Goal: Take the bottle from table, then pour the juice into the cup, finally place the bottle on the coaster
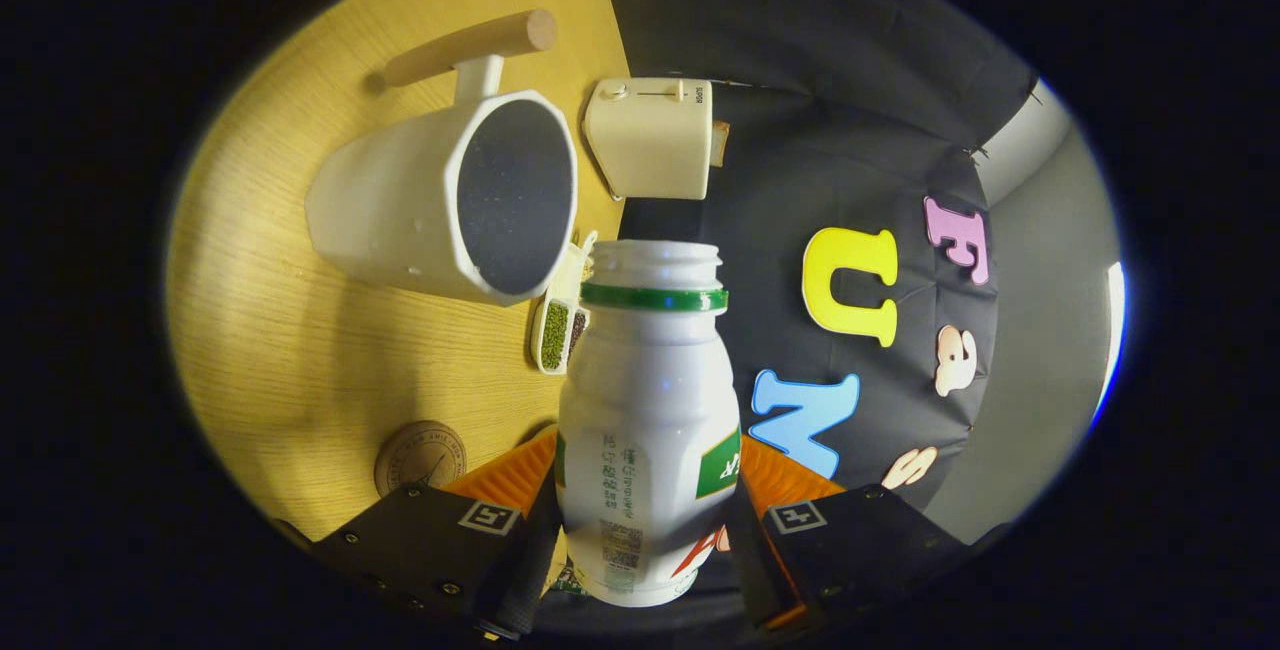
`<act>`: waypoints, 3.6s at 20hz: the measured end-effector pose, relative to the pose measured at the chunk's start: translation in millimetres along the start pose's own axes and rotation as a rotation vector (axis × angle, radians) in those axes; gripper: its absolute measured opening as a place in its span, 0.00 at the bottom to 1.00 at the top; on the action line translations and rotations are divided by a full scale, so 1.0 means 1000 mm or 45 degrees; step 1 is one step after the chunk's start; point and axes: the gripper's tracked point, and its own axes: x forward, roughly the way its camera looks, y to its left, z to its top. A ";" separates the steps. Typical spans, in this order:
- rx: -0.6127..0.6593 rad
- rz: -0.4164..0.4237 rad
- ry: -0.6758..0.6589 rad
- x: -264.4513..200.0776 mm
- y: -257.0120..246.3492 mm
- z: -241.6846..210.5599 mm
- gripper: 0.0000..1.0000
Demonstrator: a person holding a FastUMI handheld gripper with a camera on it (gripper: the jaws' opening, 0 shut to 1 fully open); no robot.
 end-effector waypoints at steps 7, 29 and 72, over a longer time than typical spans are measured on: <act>-0.058 0.003 0.008 0.001 -0.002 0.000 0.75; -0.195 -0.042 0.030 0.001 -0.020 -0.003 0.75; -0.508 -0.086 0.043 -0.001 -0.034 0.009 0.75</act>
